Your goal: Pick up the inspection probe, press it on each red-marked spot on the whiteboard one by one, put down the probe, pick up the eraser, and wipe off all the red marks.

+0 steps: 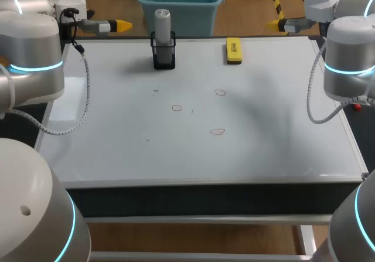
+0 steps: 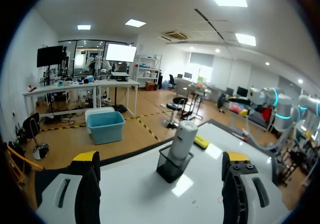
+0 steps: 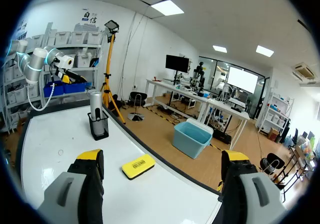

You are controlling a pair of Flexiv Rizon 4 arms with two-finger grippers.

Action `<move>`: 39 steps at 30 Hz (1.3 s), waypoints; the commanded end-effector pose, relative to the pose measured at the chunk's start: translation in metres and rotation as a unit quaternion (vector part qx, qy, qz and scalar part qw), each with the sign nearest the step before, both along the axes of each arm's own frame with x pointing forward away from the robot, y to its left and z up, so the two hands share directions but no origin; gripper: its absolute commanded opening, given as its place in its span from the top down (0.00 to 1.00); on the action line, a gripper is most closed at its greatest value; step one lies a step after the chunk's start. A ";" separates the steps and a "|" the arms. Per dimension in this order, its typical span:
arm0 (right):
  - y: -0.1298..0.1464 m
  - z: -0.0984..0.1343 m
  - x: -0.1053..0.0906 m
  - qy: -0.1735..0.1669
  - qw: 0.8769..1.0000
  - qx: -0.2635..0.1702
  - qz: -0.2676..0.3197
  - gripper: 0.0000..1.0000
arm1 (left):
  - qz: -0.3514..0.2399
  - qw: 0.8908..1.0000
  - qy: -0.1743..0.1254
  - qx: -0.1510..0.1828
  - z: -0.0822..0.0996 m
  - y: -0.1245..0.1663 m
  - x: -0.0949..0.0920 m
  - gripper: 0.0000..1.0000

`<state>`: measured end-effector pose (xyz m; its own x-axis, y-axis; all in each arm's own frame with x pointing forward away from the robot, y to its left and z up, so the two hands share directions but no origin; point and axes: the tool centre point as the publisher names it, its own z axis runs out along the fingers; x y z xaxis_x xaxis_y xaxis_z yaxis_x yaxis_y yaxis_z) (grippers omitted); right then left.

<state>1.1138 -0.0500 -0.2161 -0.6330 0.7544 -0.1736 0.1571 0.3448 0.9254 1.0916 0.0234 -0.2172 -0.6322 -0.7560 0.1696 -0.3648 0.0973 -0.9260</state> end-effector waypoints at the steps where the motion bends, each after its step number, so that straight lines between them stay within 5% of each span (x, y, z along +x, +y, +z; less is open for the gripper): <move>1: 0.000 0.000 0.000 0.000 1.000 0.000 0.000 0.00 | 0.001 1.000 -0.003 -0.001 0.000 0.000 0.001 0.00; 11: 0.000 0.000 0.000 0.000 1.000 0.000 0.000 0.00 | -0.011 1.000 -0.013 0.000 0.001 -0.002 0.006 0.00; 19: 0.000 0.000 0.000 0.000 1.000 0.000 0.000 0.00 | -0.085 0.995 -0.054 -0.019 -0.002 -0.009 0.017 0.00; 28: 0.000 0.000 0.000 0.000 1.000 0.000 0.000 0.00 | -0.213 0.969 -0.108 -0.059 -0.013 -0.026 0.029 0.00; 39: 0.000 0.000 0.000 0.000 1.000 0.000 0.000 0.00 | -0.299 0.941 -0.129 -0.097 -0.029 -0.048 0.047 0.00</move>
<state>1.1138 -0.0501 -0.2161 -0.6330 0.7544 -0.1736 0.1571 0.3448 0.9254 1.1245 -0.0191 -0.2372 -0.9302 -0.3649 0.0396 -0.0653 0.0582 -0.9962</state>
